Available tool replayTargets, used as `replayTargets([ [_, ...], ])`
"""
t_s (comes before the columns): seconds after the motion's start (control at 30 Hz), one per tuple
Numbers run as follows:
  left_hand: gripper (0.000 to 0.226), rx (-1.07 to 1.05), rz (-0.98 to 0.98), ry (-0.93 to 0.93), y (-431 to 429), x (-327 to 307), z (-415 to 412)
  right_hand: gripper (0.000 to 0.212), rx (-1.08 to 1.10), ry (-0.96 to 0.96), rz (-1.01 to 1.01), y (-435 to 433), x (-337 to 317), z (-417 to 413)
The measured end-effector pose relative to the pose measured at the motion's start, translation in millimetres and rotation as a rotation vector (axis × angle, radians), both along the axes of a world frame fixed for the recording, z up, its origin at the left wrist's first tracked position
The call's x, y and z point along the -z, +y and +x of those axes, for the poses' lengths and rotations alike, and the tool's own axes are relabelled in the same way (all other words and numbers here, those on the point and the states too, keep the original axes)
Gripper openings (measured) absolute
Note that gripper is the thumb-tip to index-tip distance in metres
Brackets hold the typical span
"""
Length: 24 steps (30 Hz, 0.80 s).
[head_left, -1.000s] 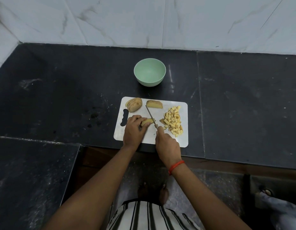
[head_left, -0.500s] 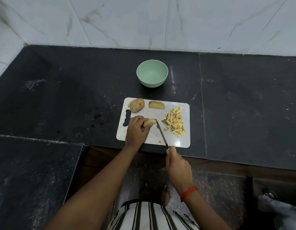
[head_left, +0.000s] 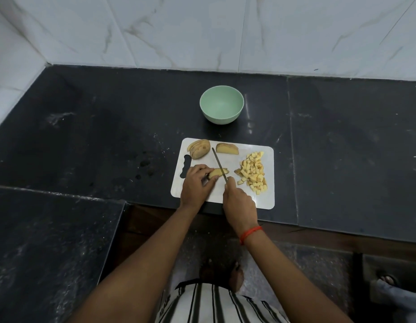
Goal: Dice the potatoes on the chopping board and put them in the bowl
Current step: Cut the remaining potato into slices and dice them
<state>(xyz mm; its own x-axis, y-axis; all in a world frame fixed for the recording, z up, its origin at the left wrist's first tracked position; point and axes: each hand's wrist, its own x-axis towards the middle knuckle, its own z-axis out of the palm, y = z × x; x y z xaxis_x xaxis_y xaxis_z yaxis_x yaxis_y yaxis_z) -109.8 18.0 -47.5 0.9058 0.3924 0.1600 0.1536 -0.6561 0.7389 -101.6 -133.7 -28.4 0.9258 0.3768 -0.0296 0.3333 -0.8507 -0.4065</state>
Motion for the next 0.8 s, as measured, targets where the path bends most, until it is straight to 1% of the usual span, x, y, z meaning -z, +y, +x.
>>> replayTargets([
  [0.1,0.034,-0.005,0.009,0.004,-1.0,0.1,0.1,0.023,-0.007,0.007,-0.046,1.3,-2.7,1.2],
  [0.27,0.033,-0.013,0.053,0.002,-4.3,2.6,-0.8,0.036,-0.025,0.004,-0.130,-4.5,-5.6,-6.2],
  [0.3,0.033,-0.019,0.061,0.001,-4.5,3.2,-0.4,0.035,-0.031,0.021,-0.144,-9.4,-6.8,-12.0],
  [0.37,0.033,-0.022,0.062,0.004,-4.1,4.8,0.4,0.025,-0.026,0.055,-0.155,-22.6,-9.0,-26.0],
  [0.47,0.034,-0.019,0.062,0.006,-4.2,4.8,-0.3,0.010,-0.010,0.100,-0.132,-38.7,-10.8,-41.0],
  [0.53,0.034,-0.022,0.052,0.002,-2.4,5.6,0.1,0.006,0.000,0.134,-0.091,-46.1,-13.4,-47.0],
  [0.67,0.035,-0.023,0.012,0.014,-0.9,5.6,0.0,0.011,0.032,0.120,-0.025,-55.2,-19.5,-57.8],
  [0.8,0.034,-0.018,-0.028,-0.013,2.0,3.7,-2.3,0.015,0.044,0.037,0.108,-37.9,-20.4,-48.1],
])
